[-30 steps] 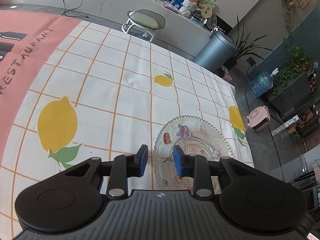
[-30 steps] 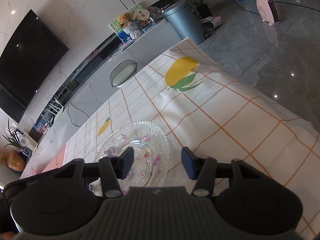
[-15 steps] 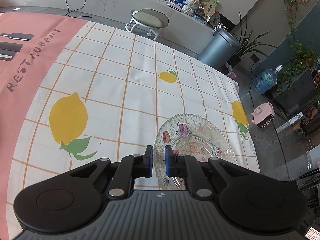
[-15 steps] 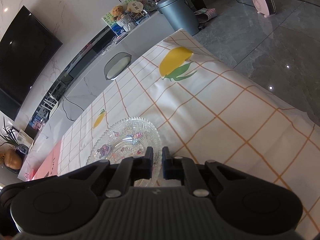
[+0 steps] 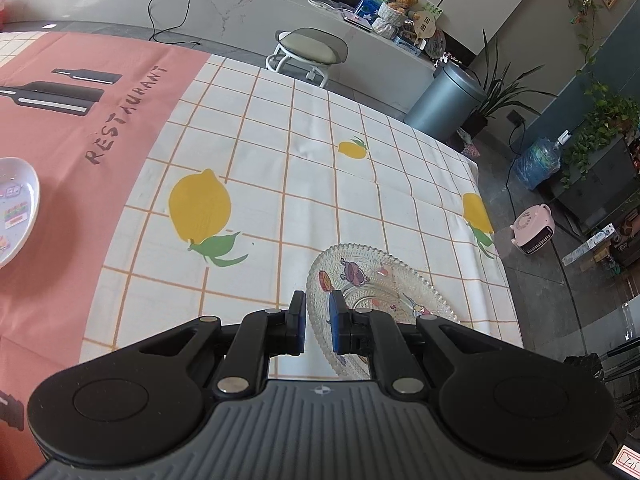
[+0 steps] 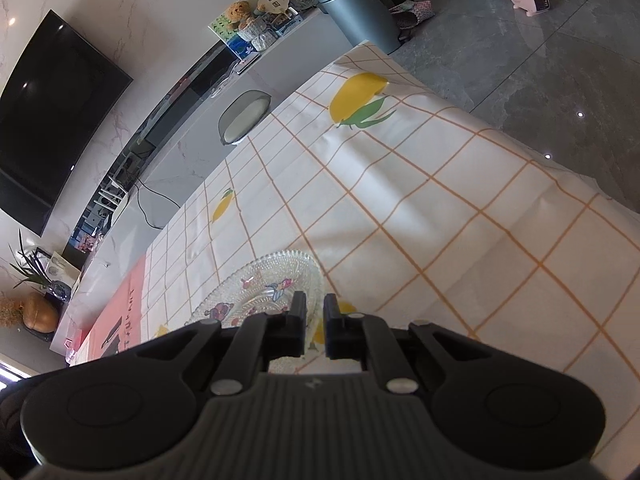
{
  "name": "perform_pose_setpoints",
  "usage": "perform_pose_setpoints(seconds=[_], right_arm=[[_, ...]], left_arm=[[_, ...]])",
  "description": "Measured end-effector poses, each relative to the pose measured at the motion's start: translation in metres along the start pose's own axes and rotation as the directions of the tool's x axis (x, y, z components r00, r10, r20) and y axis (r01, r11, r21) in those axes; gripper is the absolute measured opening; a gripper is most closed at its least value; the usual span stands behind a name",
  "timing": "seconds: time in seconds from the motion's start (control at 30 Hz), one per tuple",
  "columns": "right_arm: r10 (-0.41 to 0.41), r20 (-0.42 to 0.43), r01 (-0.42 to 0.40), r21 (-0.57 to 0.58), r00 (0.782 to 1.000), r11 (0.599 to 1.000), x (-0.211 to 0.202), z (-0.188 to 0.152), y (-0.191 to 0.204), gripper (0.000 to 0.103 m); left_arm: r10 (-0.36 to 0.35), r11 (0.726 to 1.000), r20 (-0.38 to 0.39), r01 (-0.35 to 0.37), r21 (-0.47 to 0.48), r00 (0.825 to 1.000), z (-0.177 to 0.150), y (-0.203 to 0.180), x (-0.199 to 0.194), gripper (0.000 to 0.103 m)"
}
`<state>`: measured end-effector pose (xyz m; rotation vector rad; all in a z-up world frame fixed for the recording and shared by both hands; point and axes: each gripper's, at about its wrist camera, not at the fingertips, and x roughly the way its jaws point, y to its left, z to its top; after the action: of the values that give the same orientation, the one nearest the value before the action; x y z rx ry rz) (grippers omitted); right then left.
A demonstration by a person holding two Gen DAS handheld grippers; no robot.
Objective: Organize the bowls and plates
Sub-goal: 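Carry the glass plate with both tools and lower it onto the 'Fruity' plate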
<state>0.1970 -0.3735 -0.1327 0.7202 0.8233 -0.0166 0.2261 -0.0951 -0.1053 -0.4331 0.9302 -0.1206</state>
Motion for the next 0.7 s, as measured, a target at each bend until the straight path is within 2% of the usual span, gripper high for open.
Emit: perform_pose_setpoints(seconds=[0.5,0.7], right_arm=[[0.059,-0.017,-0.058,0.032,0.998,0.998,-0.057,-0.039,0.008,0.006],[0.072,-0.023,-0.071,0.029,0.997,0.997,-0.082,-0.059,0.009,0.006]], left_arm=[[-0.019,1.0,0.032,0.018,0.015,0.999,-0.035,0.015,-0.073,0.012],[0.0,0.999,0.026,-0.001,0.036,1.0,-0.056,0.022,-0.096,0.013]])
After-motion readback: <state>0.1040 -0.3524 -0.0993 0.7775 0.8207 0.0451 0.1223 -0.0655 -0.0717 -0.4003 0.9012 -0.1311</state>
